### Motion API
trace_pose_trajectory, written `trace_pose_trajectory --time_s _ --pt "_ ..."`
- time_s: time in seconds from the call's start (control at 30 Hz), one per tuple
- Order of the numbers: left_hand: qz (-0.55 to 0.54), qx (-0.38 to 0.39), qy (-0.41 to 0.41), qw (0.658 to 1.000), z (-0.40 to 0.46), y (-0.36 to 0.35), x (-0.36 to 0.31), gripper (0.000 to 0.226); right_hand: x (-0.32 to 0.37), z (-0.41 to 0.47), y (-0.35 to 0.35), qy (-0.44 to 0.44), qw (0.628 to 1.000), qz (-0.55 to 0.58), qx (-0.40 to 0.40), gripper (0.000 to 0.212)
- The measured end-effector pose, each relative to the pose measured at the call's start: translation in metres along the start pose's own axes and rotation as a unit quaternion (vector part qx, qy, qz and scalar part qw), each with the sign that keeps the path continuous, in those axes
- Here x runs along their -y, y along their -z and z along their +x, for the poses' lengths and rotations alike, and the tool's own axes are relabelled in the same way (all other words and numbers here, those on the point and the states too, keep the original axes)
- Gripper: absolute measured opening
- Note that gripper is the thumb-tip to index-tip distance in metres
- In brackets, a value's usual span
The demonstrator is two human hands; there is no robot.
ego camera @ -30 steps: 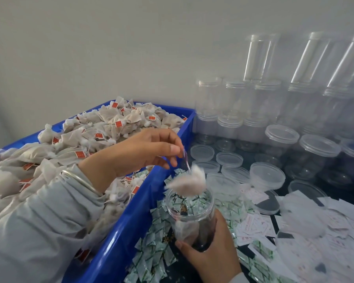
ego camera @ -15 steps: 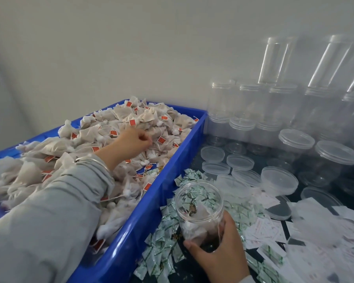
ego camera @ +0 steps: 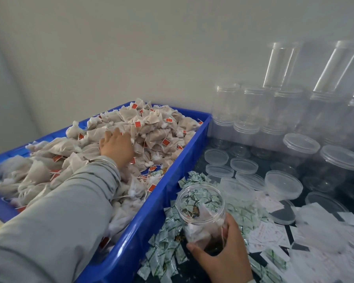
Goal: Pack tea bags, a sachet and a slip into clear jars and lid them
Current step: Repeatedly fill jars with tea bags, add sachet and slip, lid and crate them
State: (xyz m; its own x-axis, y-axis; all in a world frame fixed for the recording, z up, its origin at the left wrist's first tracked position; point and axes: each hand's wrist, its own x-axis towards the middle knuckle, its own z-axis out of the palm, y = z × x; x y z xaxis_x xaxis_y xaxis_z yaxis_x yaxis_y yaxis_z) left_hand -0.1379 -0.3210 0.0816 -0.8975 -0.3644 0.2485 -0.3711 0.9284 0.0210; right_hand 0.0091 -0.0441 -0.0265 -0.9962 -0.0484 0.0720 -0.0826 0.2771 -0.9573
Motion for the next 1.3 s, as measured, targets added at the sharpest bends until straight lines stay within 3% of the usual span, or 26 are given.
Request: trace_pose_trajectory --time_s 0.3,0.37,0.43,0.53,0.63,0.7,0.9,1.17,1.3 --pt "0.097 0.051 0.007 0.994 0.001 -0.001 -0.003 0.029 0.001 -0.001 -0.002 0.0 1.0 0.025 0.004 0.121" --pt "0.046 0.044 0.003 0.998 0.003 0.001 -0.001 0.022 0.002 -0.001 -0.002 0.003 1.0 0.028 0.01 0.121" --pt "-0.088 0.055 -0.014 0.995 0.005 0.006 -0.002 0.02 0.002 -0.001 -0.001 -0.001 0.999 0.033 0.004 0.119" --pt "-0.293 0.089 -0.074 0.949 0.0 0.021 -0.01 0.027 0.003 -0.003 0.001 0.005 0.999 0.032 -0.002 0.104" --pt "-0.434 0.138 -0.138 0.879 -0.015 0.036 -0.028 0.013 0.004 -0.003 0.0 -0.008 0.999 0.036 0.004 0.116" --pt "-0.487 0.173 -0.175 0.838 -0.026 0.044 -0.04 0.007 0.002 -0.002 0.0 -0.013 1.0 0.027 0.002 0.122" --pt "-0.569 0.314 -0.266 0.712 -0.06 0.06 -0.063 0.021 0.001 0.0 -0.001 -0.005 1.0 0.018 0.0 0.117" --pt "-0.506 0.361 -0.373 0.689 -0.078 0.073 -0.063 0.033 -0.005 0.001 -0.003 -0.014 1.0 0.015 -0.016 0.124" --pt "-0.474 0.37 -0.377 0.705 -0.077 0.071 -0.063 0.034 -0.005 0.003 -0.003 -0.008 1.0 0.001 -0.023 0.123"
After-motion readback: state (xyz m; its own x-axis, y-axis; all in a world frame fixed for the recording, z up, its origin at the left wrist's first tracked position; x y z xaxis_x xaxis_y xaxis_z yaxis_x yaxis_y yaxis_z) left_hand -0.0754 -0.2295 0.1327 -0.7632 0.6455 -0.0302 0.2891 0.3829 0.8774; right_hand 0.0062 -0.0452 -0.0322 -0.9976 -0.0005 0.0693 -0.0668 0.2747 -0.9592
